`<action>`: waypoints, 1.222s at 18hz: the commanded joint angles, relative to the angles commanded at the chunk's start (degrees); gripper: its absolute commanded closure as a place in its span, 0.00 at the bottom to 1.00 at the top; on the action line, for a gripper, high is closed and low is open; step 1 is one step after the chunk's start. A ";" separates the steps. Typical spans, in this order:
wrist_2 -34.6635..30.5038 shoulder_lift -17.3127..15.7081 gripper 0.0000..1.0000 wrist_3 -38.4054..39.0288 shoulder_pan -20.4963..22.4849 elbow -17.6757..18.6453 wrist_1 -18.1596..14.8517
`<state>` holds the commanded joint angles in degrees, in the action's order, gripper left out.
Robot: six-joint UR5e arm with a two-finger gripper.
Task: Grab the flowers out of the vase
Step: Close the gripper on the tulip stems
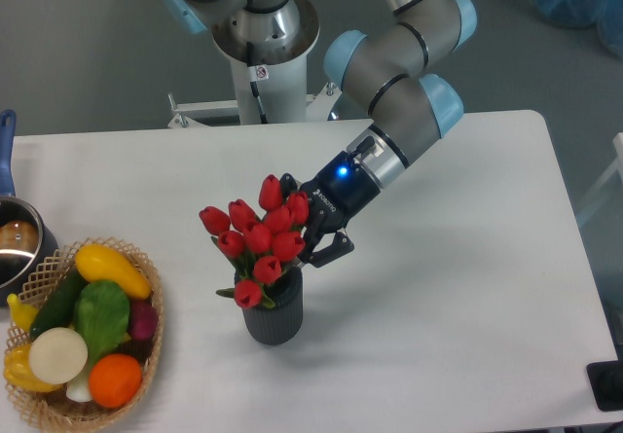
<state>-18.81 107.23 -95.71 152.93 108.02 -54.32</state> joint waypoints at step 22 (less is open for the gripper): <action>3.78 -0.35 0.67 4.04 0.35 0.09 0.26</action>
<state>-15.03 106.88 -91.67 153.28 108.11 -54.05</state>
